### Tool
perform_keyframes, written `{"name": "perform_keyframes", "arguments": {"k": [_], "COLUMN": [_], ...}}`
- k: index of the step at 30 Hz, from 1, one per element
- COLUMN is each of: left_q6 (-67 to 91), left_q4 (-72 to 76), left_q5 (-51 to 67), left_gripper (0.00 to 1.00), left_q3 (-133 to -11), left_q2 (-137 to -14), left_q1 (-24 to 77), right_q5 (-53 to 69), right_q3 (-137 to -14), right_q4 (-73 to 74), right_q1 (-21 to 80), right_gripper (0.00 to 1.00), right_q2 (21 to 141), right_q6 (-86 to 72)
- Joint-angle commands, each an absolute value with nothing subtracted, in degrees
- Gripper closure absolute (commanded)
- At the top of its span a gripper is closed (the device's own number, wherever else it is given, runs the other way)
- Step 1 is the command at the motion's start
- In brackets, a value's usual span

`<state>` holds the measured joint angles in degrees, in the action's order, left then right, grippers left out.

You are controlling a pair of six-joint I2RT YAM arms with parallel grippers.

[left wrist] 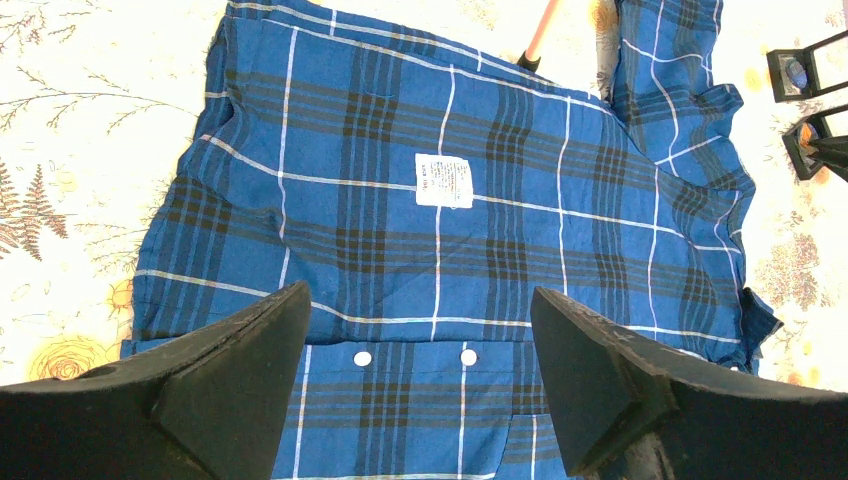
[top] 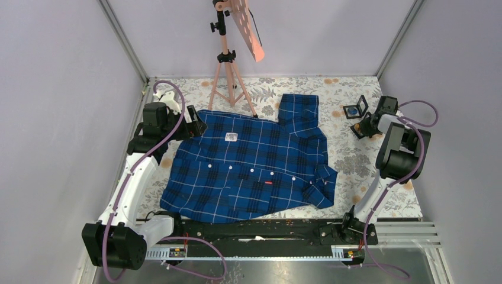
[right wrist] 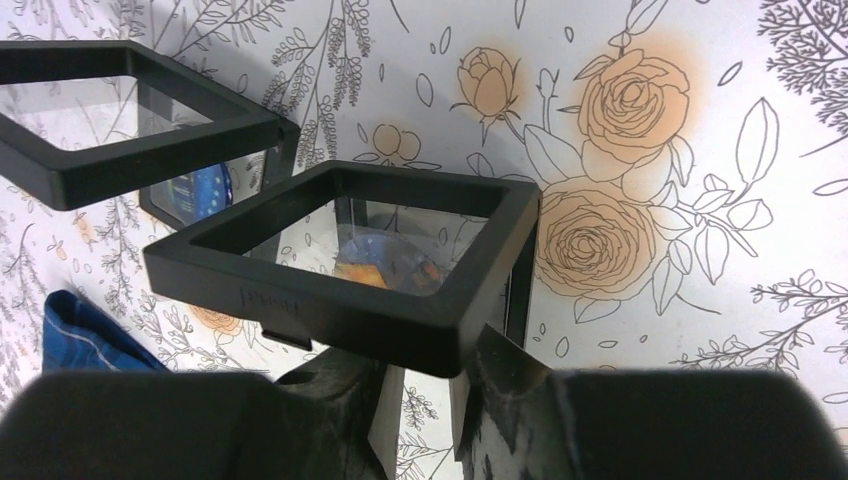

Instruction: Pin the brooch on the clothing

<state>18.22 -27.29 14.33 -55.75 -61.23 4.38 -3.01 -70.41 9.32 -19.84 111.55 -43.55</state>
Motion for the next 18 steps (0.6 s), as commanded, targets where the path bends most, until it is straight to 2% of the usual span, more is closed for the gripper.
{"name": "perform_keyframes", "arguments": {"k": [1,13,18], "left_q6": [18.2,18.2,18.2], "left_q4": [-24.3,-24.3,-24.2], "left_q5": [14.6,14.5,14.6], "left_gripper": [0.13,0.13,0.13], "left_q3": [-56.6,-56.5,-56.5], "left_q2": [-59.5,-59.2,-59.2], "left_q1": [4.0,4.0,4.0], "right_q5": [-1.8,-2.2,-2.3], "right_q3": [-69.1,-66.8,-66.9], "right_q4": [5.5,1.1,0.6], "right_q1": [-20.0,-20.0,-20.0], "right_gripper": [0.76,0.88,0.96], "right_q2": [109.2,105.0,104.4], "right_q6": [-43.2,-42.9,-42.1]}}
